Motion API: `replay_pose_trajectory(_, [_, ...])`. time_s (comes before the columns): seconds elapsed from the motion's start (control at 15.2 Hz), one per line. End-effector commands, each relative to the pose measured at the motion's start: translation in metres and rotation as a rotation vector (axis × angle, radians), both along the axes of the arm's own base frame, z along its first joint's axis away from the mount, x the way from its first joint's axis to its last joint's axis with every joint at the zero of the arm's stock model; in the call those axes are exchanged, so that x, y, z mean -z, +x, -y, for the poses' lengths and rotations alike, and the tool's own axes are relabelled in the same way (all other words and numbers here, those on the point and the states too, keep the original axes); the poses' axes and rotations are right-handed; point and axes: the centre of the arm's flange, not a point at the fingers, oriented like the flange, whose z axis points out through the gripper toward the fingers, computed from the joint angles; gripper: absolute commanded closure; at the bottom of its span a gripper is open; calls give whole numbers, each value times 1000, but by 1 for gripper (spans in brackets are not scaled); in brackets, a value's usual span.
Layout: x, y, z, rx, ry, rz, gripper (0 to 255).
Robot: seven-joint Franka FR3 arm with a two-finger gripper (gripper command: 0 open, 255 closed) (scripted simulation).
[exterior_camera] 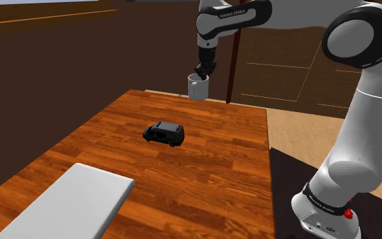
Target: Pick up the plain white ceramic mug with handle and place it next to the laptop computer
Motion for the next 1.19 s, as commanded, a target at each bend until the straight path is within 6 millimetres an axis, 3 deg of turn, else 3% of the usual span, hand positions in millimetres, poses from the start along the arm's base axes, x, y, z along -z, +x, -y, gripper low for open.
replay_pose_trajectory(0.0, [-1,-8,-21,0,0,0,255])
replay_pose_trajectory(1.12, [-2,-95,-228,0,0,0,255])
